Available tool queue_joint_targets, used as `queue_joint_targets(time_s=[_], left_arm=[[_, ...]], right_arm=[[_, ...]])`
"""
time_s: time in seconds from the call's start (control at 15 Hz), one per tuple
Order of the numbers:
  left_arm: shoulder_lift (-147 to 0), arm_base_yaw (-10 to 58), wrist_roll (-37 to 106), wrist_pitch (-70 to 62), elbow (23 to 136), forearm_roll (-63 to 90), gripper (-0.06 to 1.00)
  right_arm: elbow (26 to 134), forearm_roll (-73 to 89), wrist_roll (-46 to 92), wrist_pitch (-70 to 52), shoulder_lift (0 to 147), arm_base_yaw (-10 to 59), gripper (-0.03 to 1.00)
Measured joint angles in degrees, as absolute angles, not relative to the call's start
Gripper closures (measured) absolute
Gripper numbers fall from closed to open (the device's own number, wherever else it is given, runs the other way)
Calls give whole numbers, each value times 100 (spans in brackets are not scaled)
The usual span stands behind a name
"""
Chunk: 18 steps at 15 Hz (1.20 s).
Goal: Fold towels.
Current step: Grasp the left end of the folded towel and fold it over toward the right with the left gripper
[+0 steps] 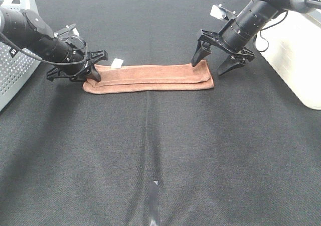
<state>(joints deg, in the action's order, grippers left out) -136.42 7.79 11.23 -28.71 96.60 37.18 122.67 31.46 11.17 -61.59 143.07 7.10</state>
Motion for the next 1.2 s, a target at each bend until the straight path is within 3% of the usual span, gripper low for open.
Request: queue_joint_targets(time_s=[0.2,0.73,1.2], left_arm=[[-13625,779,1123,-2893,9660,3627,87],[-12542,498,206,-3564,9660,1415,87],[-12502,1346,86,-4263,10680,2097,87]], right_arm=[[12267,3151,1117,-6154,14307,710,16],[12267,3123,991,-6377,14146,710,16],[12267,3123,968,-6549,14146,710,16]])
